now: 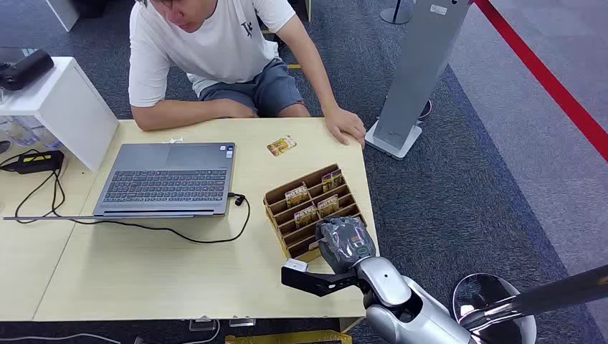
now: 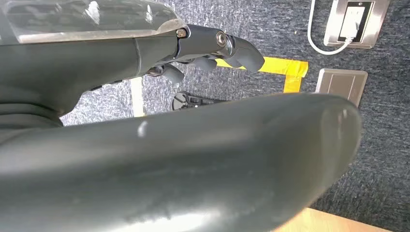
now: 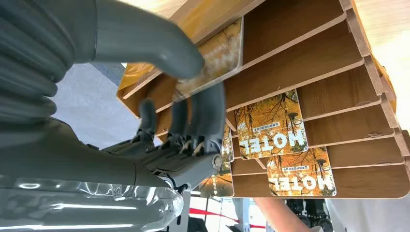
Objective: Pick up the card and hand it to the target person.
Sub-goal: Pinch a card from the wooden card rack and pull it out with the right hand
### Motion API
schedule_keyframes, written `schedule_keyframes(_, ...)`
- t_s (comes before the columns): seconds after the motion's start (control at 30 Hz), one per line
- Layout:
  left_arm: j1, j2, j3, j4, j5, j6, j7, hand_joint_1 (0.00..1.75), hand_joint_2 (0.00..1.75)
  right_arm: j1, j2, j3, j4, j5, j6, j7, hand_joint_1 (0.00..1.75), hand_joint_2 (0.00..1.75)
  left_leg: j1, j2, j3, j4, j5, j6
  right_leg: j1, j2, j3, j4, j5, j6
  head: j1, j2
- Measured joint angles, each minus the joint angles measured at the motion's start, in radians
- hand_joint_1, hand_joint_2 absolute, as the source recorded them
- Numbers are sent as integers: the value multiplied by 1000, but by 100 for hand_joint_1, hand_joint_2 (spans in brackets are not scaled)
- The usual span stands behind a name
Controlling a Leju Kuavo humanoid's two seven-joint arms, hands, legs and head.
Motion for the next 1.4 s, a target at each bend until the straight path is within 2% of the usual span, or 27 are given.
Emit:
schedule_keyframes(0.17, 0, 0, 0, 0, 0, 0, 0, 0, 0, 0, 0, 0, 0, 0, 0, 0, 154, 175, 0, 0, 0, 0, 0, 0, 0, 0, 0, 0, 0, 0, 0, 0)
schedule_keyframes(0.47, 0, 0, 0, 0, -1, -4, 0, 0, 0, -2, 0, 0, 0, -2, -1, 0, 158, 175, 0, 0, 0, 0, 0, 0, 0, 0, 0, 0, 0, 0, 0, 0)
schedule_keyframes(0.67, 0, 0, 0, 0, -6, -54, -14, 0, 0, -2, 0, 0, 0, -6, -2, 0, 159, 175, 0, 0, 0, 0, 0, 0, 0, 0, 0, 0, 0, 0, 0, 0)
schedule_keyframes(0.83, 0, 0, -1, 0, -9, -58, -23, 0, 0, -2, -1, 0, 0, -12, -3, 0, 159, 175, 0, 0, 1, 0, 0, 0, 0, 0, 0, 0, 0, 0, 0, 0)
schedule_keyframes(1.0, 0, 1, -1, 0, -6, -41, -24, 0, 0, -11, -4, -4, -11, -80, 30, -24, 159, 175, 0, 0, 0, 0, 0, 0, 0, 0, 0, 0, 0, 0, 0, 0)
schedule_keyframes(1.2, 1, 5, -1, 0, -6, -40, -19, 0, 0, -47, -42, -14, -99, -247, 129, -88, 159, 175, 0, 0, 0, 0, 0, 0, 0, 0, 0, 0, 0, 0, 0, 0)
schedule_keyframes(1.3, 1, 7, -1, 0, -3, -38, -18, 0, 0, -66, -65, -27, -177, -276, 105, -107, 159, 175, 0, 0, 1, 0, 0, 0, 0, 0, 0, 0, 0, 0, 0, 0)
schedule_keyframes(1.4, 2, 7, -1, 0, -2, -33, -19, 0, 0, -76, -81, -44, -259, -222, 29, -121, 159, 175, 0, 0, 1, 0, 0, 0, 0, 0, 0, 0, 0, 0, 0, 0)
